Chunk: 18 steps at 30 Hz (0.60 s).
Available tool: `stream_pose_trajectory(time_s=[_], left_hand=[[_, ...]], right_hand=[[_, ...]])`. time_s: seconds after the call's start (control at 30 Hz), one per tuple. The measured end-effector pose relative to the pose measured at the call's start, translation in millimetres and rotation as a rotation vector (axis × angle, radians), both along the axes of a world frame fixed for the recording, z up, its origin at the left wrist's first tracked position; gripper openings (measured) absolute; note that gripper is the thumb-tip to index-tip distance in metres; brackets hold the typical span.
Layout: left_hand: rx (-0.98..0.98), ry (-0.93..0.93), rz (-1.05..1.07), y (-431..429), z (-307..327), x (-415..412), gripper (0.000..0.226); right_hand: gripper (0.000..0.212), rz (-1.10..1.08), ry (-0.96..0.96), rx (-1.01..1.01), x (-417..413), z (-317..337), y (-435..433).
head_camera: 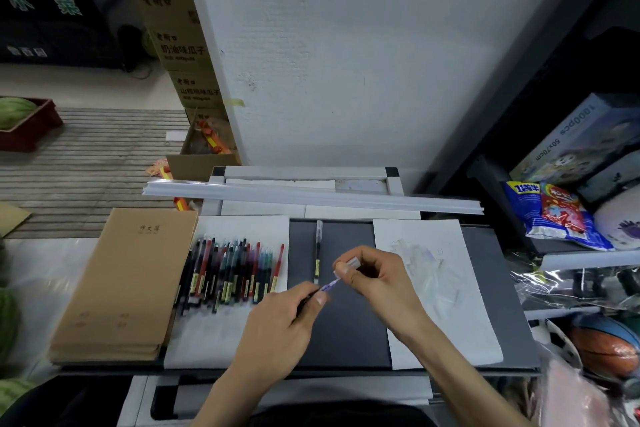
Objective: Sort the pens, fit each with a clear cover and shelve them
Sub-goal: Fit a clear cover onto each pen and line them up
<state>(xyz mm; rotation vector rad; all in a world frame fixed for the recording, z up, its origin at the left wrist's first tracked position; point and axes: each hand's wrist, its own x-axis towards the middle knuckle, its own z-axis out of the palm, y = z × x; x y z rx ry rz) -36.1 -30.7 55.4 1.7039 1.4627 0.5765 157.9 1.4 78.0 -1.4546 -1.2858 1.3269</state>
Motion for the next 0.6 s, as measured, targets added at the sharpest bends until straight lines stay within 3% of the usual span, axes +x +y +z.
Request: stream_pose_trajectory(time_s=[0.17,0.37,0.5,0.6], left_hand=[[0.006,-0.043,-0.004,2,-3,6,0.027],[-0.024,-0.171,-0.028,6,-8,12,0.028],[-0.314,-0.442,0.027,10,-15,21,0.032],[-0.445,-0.429,0.011,19,-24,23,0.031]], right_hand=[[0.010,0.128,0.012,-0.032,5,-2,0],[0.012,0.109,0.154,-0.109,-2,-12,0],[0.017,0.173,0.219,-0.193,2,-19,7],[0.017,0.220,0.162,-0.273,11,-32,11]])
